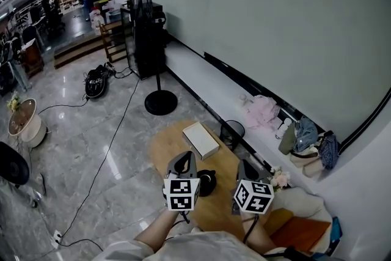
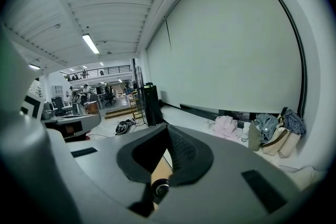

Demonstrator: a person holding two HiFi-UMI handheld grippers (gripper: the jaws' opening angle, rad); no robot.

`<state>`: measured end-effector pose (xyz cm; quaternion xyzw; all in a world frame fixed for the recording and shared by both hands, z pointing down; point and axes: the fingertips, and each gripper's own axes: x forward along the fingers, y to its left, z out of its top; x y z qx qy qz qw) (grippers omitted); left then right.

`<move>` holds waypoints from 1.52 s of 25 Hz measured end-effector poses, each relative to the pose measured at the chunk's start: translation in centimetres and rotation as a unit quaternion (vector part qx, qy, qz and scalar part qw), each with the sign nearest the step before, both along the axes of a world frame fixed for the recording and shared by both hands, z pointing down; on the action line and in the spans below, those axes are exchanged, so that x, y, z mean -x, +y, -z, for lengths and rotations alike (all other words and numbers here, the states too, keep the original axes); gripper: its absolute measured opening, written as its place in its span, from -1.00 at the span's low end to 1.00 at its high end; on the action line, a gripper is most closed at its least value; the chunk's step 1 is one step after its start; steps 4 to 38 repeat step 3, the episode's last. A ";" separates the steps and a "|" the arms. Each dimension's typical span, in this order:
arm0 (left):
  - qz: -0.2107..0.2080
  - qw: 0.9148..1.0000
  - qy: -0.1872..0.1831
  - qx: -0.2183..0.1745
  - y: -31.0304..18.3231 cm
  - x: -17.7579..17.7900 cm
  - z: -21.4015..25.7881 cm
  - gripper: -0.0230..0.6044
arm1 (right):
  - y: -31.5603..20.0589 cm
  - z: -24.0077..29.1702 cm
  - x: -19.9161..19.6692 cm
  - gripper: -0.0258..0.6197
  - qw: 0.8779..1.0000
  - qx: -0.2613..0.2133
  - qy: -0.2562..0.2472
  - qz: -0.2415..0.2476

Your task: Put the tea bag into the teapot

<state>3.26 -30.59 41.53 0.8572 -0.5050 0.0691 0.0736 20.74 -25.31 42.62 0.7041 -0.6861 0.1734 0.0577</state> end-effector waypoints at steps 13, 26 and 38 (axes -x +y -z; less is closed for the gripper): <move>0.000 1.000 -0.001 0.002 0.1 0.2 -0.1 -0.91 | 0.1 0.0 0.3 -0.82 1.000 0.002 0.003 0.001; 0.000 1.000 -0.001 0.002 0.1 0.2 -0.1 -0.91 | 0.1 0.0 0.3 -0.82 1.000 0.002 0.003 0.001; 0.000 1.000 -0.001 0.002 0.1 0.2 -0.1 -0.91 | 0.1 0.0 0.3 -0.82 1.000 0.002 0.003 0.001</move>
